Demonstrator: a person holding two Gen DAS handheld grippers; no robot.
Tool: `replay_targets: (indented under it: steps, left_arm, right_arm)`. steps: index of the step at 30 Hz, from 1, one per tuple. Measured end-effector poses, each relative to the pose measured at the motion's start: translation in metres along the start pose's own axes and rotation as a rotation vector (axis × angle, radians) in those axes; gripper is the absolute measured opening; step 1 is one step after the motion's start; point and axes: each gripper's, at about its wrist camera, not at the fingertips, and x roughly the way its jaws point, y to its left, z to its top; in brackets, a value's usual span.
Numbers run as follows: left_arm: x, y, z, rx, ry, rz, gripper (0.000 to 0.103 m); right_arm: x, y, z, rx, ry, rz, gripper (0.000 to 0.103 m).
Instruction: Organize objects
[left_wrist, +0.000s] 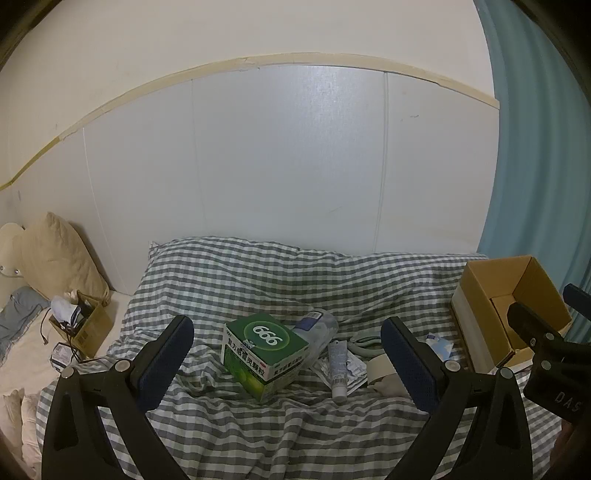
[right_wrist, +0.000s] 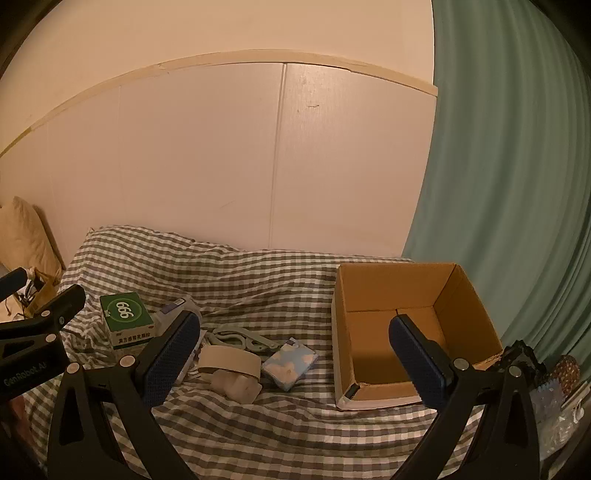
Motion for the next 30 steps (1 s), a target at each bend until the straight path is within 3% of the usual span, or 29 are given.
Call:
replay_targets:
  steps: [20,27,30]
  left_arm:
    - [-0.002,0.000,0.003,-0.002,0.000,0.007,0.103]
    - [-0.026,0.003,0.009,-0.021,-0.020,-0.069,0.103]
    - [-0.035,0.004,0.009,0.003,-0.021,-0.092,0.103]
  right_arm:
    - [0.000,0.003,0.001,0.007,0.015,0.021,0.103]
    - [-0.026,-0.003,0.009,0.010,-0.005,0.002,0.103]
    - [-0.034,-0.004,0.003,0.020,0.033,0.007,0.103]
